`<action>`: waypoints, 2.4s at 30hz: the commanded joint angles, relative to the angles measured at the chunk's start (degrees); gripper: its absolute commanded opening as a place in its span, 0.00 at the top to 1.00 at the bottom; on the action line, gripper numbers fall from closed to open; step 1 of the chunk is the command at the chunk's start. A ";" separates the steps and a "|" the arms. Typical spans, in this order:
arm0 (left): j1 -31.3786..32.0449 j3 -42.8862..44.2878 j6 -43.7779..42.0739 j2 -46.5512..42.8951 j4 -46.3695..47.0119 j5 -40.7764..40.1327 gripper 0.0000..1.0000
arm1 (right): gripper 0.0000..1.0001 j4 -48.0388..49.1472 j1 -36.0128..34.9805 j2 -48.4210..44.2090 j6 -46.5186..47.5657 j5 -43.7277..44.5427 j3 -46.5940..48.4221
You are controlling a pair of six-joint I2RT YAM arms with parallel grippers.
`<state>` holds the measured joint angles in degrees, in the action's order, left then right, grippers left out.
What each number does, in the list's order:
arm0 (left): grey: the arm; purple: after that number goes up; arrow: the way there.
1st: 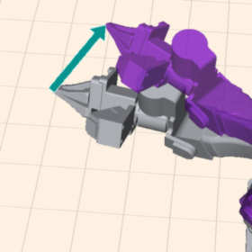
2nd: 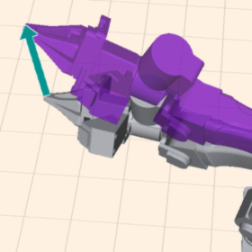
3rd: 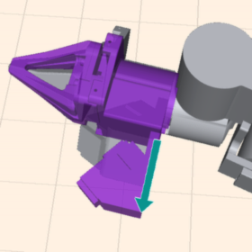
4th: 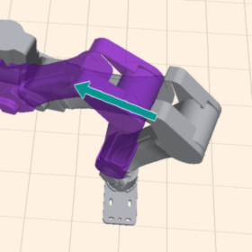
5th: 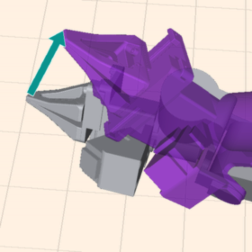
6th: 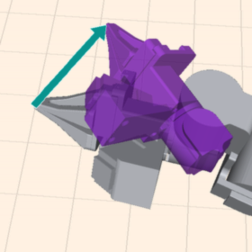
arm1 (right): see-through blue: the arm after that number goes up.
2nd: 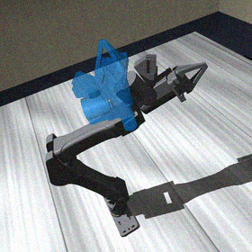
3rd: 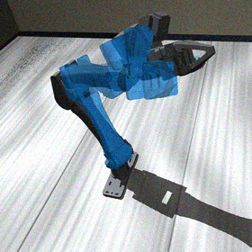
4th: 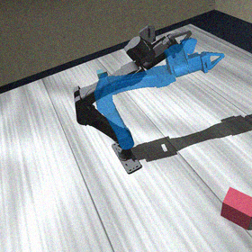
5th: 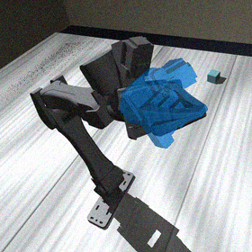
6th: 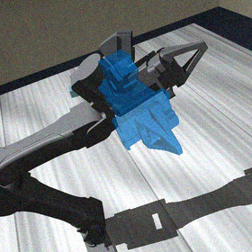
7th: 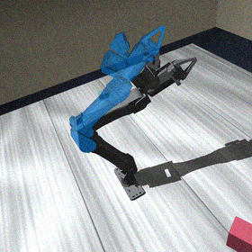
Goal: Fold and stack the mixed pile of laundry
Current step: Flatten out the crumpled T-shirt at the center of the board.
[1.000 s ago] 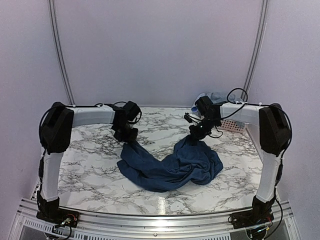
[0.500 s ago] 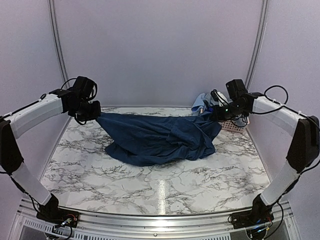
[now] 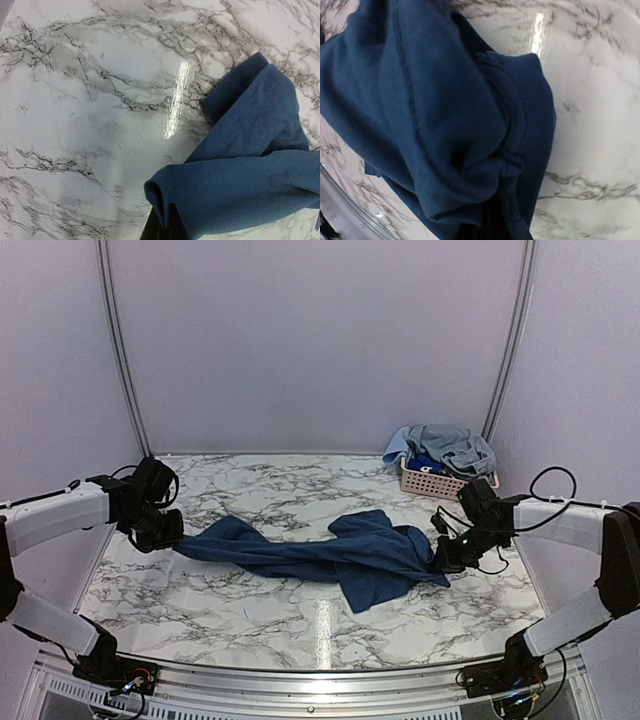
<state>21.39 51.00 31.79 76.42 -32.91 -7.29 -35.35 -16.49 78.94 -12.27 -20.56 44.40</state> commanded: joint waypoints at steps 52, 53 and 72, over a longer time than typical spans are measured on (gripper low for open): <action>-3.56 21.78 -11.76 24.91 3.88 9.75 0.20 | 1.00 -6.59 -8.18 39.81 9.45 13.21 66.09; -3.55 21.62 -11.72 25.15 3.98 9.83 0.20 | 1.00 -6.79 -8.20 38.06 9.24 12.99 66.88; -9.17 -3.06 -1.29 10.00 12.32 13.50 0.25 | 1.00 -3.75 -7.66 16.86 8.32 11.08 55.34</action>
<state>12.40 48.95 27.97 84.49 -25.45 4.14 -39.90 -24.23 95.66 -3.01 -8.21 101.30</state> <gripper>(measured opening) 0.773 0.002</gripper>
